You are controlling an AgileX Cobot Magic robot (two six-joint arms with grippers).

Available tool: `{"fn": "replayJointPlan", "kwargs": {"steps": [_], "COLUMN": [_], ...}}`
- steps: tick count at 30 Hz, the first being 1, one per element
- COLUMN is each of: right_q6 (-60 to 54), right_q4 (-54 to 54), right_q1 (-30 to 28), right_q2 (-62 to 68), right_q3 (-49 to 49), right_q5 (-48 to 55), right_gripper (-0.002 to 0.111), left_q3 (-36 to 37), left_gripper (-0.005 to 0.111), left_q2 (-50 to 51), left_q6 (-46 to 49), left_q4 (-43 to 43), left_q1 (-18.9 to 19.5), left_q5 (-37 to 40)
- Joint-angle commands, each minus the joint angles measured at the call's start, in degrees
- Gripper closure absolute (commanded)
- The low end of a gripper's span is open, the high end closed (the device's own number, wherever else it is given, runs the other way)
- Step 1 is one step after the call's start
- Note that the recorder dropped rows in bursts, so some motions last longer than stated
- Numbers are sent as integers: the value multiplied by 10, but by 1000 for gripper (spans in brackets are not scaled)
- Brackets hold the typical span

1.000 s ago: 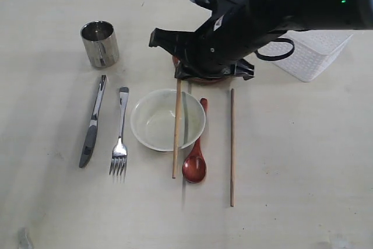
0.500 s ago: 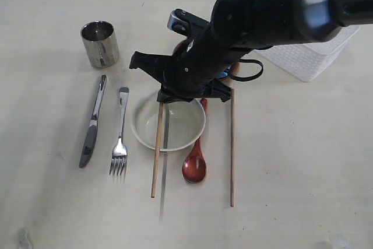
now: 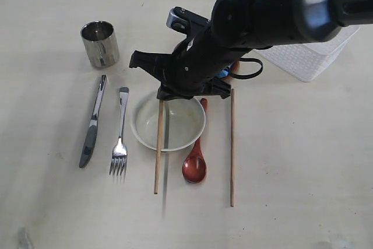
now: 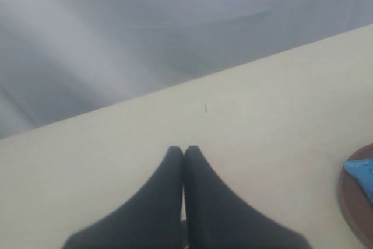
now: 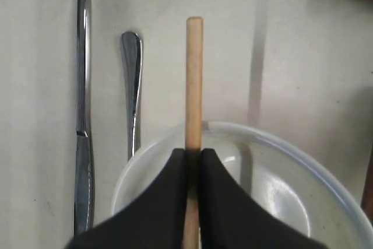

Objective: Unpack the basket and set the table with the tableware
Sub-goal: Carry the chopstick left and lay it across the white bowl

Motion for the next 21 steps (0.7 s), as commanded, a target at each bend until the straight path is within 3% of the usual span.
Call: {"fn": "replayJointPlan", "kwargs": {"steps": [1, 8, 11, 16, 21], "right_q6": [-7, -7, -6, 4, -3], "right_q4": [-7, -12, -12, -12, -45], "right_q1": [1, 1, -1, -2, -13], "right_q2": [2, 2, 2, 2, -17], "right_q3": [-4, -4, -4, -4, -4], "right_q5": [-12, -14, -13, -13, -8], "right_gripper": [108, 108, 95, 61, 59], "left_q3": [4, 4, 4, 4, 4], "left_gripper": [107, 107, 107, 107, 107], "left_q2": [-2, -2, -2, -2, -2], "left_q6": [7, 7, 7, 11, 12], "left_q4": [-12, -14, -15, -25, -25], "left_q1": [-2, -2, -2, -2, -2], "left_q5": [-11, -22, -22, -22, -30]}}
